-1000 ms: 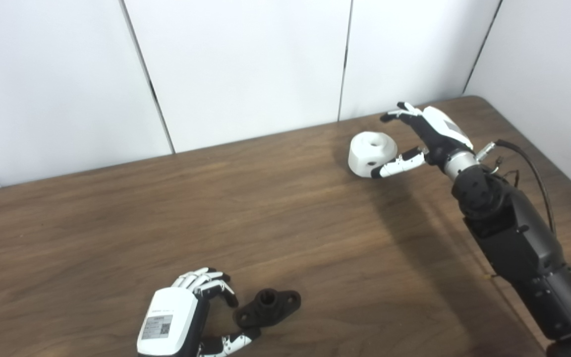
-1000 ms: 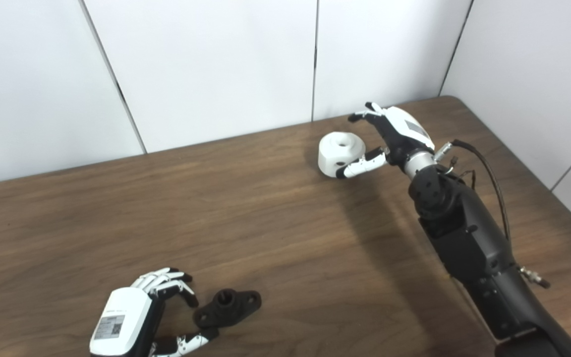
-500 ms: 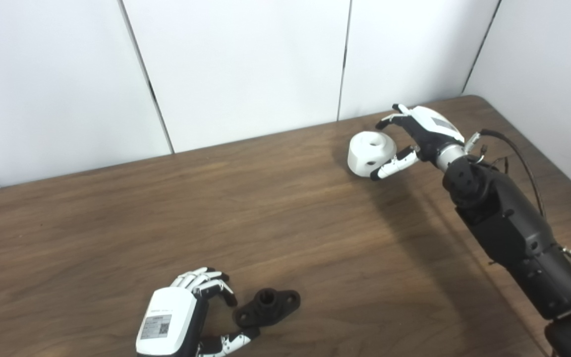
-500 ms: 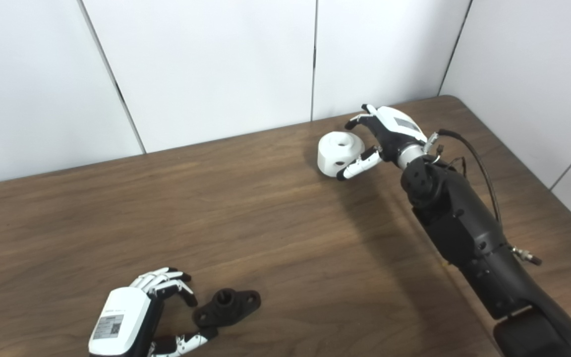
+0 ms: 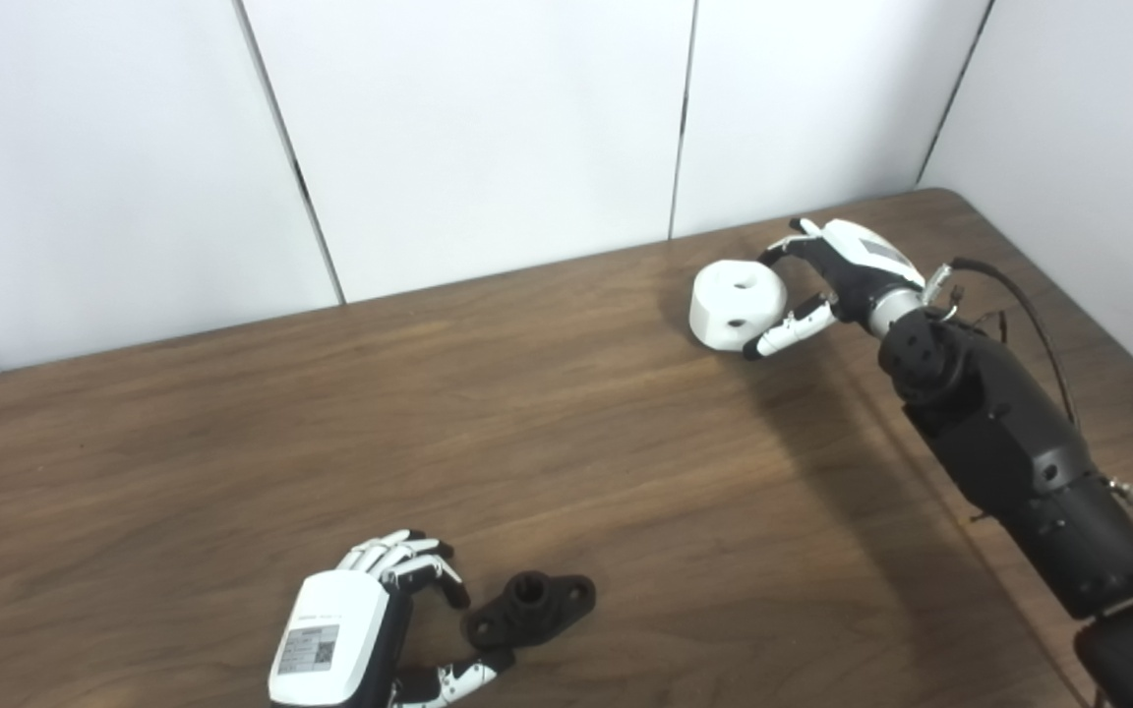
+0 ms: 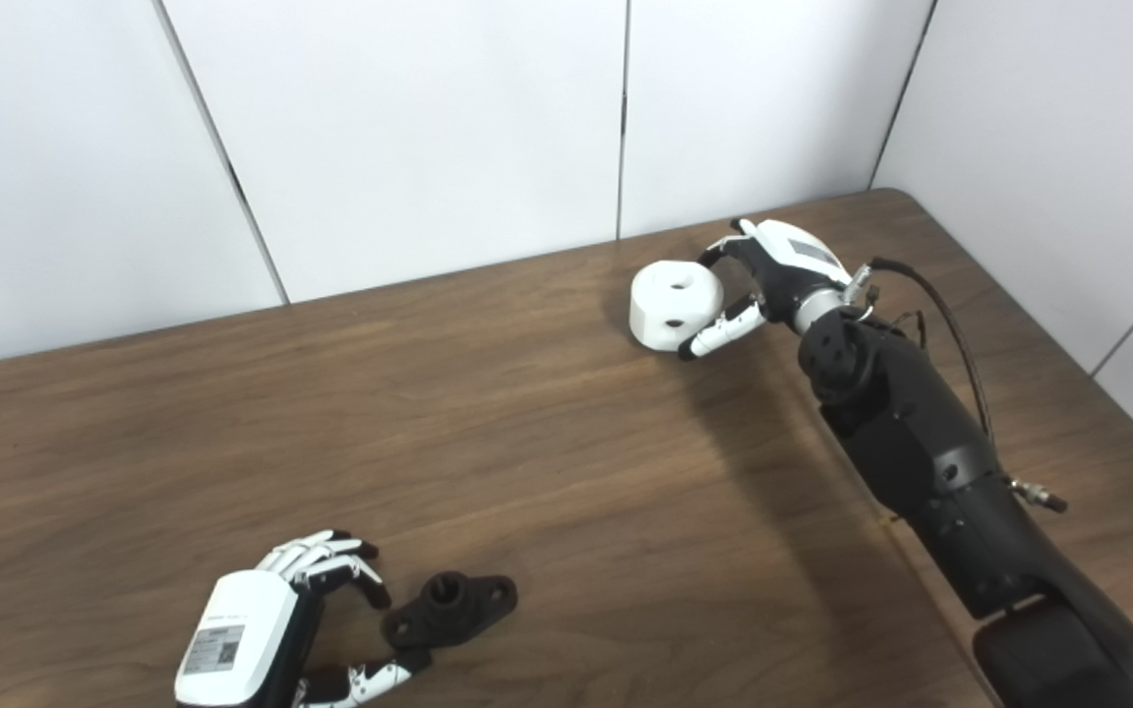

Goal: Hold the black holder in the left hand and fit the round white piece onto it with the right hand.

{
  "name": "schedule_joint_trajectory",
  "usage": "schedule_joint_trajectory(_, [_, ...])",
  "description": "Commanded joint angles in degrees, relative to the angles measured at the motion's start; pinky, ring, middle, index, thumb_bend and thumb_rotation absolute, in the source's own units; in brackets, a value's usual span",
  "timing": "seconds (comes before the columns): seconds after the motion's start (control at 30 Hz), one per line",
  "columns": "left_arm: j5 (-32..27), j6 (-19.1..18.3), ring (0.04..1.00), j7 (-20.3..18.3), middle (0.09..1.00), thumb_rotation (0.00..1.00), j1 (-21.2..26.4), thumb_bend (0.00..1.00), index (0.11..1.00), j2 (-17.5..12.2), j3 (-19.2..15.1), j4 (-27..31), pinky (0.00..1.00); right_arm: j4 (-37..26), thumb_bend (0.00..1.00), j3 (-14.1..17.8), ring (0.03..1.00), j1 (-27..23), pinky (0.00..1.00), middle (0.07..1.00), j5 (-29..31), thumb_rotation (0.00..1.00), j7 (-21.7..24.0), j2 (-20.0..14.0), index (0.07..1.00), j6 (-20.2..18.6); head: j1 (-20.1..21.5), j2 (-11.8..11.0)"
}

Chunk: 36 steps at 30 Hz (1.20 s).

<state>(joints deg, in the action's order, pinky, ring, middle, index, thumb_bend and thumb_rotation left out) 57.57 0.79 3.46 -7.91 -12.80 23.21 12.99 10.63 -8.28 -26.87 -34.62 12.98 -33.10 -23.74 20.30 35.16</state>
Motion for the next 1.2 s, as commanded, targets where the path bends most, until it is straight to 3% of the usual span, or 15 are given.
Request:
schedule_joint_trajectory(0.0, [1.2,-2.8,0.814,-3.0,0.74,0.05,-2.1,0.52,0.488,-1.8,-1.2,-1.9,0.8,-0.8,0.97,1.2,1.0,-2.7,1.0,0.998,0.0,0.29,-2.4,-1.8,0.768,2.8,0.0,0.1])
schedule_joint_trajectory(0.33, [1.5,-2.9,0.814,-2.8,0.738,0.05,-2.2,0.52,0.488,-1.7,-1.2,-1.9,0.8,-0.8,0.93,3.2,1.0,-1.8,0.95,0.973,2.8,0.25,-4.5,-1.3,0.714,4.8,0.0,0.2])
schedule_joint_trajectory(1.17, [1.7,-3.0,0.81,-3.3,0.734,0.05,-2.3,0.52,0.488,-1.5,-1.0,-1.3,0.79,-1.3,0.91,1.9,1.0,-2.5,0.9,0.946,3.6,0.26,-4.6,-0.1,0.679,4.4,-0.2,0.6])
